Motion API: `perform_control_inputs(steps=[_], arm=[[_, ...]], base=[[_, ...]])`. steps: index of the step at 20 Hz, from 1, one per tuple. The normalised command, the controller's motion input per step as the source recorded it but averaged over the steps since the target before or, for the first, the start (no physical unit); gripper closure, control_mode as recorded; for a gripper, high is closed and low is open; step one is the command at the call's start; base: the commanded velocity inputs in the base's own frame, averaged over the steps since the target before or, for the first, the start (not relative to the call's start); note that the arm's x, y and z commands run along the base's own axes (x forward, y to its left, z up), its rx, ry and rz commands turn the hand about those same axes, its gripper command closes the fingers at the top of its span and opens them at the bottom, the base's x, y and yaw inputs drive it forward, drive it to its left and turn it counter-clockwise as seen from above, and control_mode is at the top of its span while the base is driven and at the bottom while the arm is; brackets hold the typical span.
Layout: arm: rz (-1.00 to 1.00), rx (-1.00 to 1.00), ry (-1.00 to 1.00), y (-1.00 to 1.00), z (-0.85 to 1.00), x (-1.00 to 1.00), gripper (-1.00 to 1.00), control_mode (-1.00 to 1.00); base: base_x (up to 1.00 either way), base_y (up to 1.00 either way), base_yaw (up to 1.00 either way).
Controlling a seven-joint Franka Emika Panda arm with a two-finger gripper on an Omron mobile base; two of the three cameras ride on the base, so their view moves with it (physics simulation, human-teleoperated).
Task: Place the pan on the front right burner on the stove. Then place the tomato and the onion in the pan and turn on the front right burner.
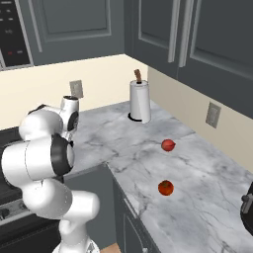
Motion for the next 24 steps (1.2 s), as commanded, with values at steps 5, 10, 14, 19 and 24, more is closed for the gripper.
perform_control_inputs(steps=[5,10,14,19,24], arm=[[0.04,-0.03,0.0,0.06,-0.31,0.1,1.0,-1.0],[0.06,-0.01,-0.03,0.08,-0.22,0.21,1.0,-1.0],[0.08,-0.01,-0.06,0.15,-0.18,0.24,1.0,-1.0],[0.07,-0.01,-0.06,0.22,-0.09,0.3,1.0,-1.0],[0.03,-0.02,-0.04,0.21,-0.07,0.3,1.0,-1.0]], base=[[0.0,0.0,0.0],[0.0,0.0,0.0],[0.0,0.0,0.0],[0.0,0.0,0.0],[0.0,0.0,0.0]])
